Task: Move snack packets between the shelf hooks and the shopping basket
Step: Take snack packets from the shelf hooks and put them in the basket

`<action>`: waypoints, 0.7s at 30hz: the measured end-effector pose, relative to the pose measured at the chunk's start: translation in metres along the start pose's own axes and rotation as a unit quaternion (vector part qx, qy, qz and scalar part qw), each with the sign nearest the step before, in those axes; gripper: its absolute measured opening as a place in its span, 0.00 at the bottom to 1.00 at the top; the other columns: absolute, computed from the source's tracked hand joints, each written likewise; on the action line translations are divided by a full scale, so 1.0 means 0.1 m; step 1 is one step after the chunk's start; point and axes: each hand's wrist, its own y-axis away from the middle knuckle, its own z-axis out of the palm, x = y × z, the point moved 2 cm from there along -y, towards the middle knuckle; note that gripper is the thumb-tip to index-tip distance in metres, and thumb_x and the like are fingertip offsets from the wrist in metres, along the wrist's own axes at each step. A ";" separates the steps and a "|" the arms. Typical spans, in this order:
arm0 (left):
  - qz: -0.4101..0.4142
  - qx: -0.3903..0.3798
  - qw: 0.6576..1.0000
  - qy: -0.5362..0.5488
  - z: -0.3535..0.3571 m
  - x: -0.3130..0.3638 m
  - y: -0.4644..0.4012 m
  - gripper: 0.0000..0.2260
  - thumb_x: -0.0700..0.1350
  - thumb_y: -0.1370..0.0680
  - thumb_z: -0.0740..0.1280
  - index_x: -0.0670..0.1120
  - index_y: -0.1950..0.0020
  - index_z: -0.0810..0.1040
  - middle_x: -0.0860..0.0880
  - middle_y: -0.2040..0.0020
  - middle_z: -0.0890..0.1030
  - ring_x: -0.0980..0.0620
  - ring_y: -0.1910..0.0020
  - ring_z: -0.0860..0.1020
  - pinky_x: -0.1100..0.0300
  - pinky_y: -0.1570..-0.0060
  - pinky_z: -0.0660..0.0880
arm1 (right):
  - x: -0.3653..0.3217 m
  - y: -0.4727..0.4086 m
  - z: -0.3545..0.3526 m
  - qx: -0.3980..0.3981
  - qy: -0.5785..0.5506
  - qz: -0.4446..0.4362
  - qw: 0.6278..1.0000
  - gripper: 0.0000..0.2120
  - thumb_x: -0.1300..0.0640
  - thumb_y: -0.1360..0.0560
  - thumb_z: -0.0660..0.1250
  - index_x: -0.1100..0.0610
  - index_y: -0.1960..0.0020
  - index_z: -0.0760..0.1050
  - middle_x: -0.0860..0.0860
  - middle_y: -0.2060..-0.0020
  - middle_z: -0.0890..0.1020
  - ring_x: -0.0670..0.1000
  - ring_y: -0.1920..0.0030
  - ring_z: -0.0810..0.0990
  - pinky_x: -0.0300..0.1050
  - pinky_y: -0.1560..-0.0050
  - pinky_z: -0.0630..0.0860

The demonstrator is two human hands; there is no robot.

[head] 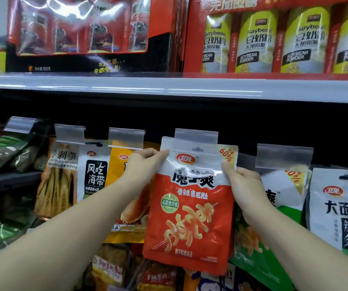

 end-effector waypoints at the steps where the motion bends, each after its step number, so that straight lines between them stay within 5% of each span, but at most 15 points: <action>1: 0.000 0.006 1.000 0.003 0.00 -0.01 -0.01 0.14 0.53 0.23 0.66 0.44 0.62 0.77 0.41 0.62 0.82 0.48 0.61 0.80 0.56 0.61 0.75 | -0.01 -0.02 0.01 -0.001 -0.003 0.001 1.000 0.42 0.26 0.38 0.62 0.67 0.53 0.72 0.59 0.66 0.75 0.56 0.67 0.74 0.50 0.62 0.68; 7: 0.024 0.019 0.999 0.041 0.00 -0.08 -0.10 0.13 0.51 0.23 0.67 0.46 0.64 0.75 0.49 0.67 0.78 0.51 0.63 0.77 0.57 0.63 0.73 | -0.08 -0.06 0.01 -0.035 -0.002 -0.028 0.999 0.39 0.27 0.37 0.62 0.67 0.60 0.68 0.57 0.67 0.72 0.57 0.68 0.72 0.50 0.65 0.66; 10: 0.046 0.019 0.998 0.036 0.01 -0.10 -0.13 0.11 0.48 0.23 0.67 0.47 0.64 0.75 0.55 0.70 0.78 0.58 0.69 0.76 0.60 0.65 0.72 | -0.06 -0.08 0.01 -0.047 -0.006 -0.035 0.998 0.42 0.27 0.37 0.63 0.69 0.55 0.70 0.66 0.66 0.76 0.63 0.67 0.77 0.51 0.64 0.69; 14: 0.076 0.014 0.997 0.026 0.04 -0.08 -0.19 0.11 0.48 0.22 0.67 0.46 0.64 0.75 0.44 0.64 0.79 0.49 0.64 0.76 0.56 0.63 0.71 | -0.07 -0.13 0.00 -0.040 -0.023 -0.041 0.998 0.46 0.23 0.41 0.64 0.69 0.54 0.70 0.62 0.66 0.75 0.59 0.66 0.75 0.51 0.64 0.69; 18: 0.082 0.019 0.996 0.016 0.10 -0.06 -0.22 0.15 0.46 0.22 0.66 0.49 0.68 0.70 0.54 0.73 0.75 0.59 0.74 0.73 0.66 0.73 0.68 | -0.07 -0.13 0.01 -0.030 -0.032 -0.032 0.999 0.50 0.21 0.46 0.64 0.69 0.52 0.70 0.73 0.56 0.75 0.57 0.65 0.75 0.52 0.62 0.69; 21: 0.086 0.021 0.996 0.010 0.10 -0.04 -0.22 0.16 0.50 0.25 0.66 0.50 0.71 0.67 0.47 0.71 0.71 0.52 0.71 0.70 0.60 0.71 0.65 | -0.09 -0.09 0.03 -0.034 -0.033 -0.035 0.998 0.48 0.23 0.43 0.65 0.68 0.51 0.71 0.73 0.51 0.75 0.70 0.64 0.77 0.55 0.63 0.72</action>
